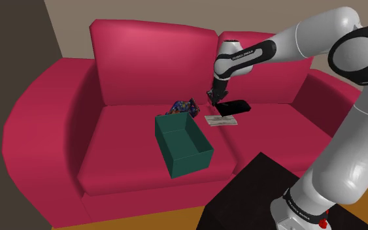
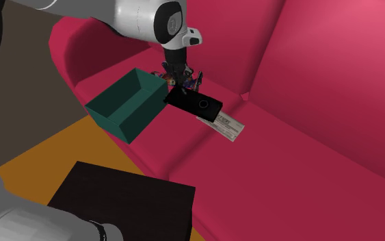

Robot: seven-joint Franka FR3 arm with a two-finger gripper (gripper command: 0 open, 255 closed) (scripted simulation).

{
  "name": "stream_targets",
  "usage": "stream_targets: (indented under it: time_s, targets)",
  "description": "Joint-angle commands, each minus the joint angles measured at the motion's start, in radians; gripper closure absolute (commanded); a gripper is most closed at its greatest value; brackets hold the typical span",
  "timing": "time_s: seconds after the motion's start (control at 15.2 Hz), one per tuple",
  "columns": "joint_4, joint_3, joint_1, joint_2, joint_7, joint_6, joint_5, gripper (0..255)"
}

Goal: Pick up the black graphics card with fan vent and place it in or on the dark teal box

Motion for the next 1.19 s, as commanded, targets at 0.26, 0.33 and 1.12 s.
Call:
stream_targets:
  time_s: [0.26, 0.33, 1.12]
  targets:
    - [0.036, 0.06, 0.079, 0.02, 0.145, -0.018, -0.01, 255]
    - [0.045, 0.069, 0.092, 0.026, 0.168, -0.021, -0.011, 255]
    - [0.25, 0.168, 0.245, 0.168, 0.429, -0.09, -0.03, 255]
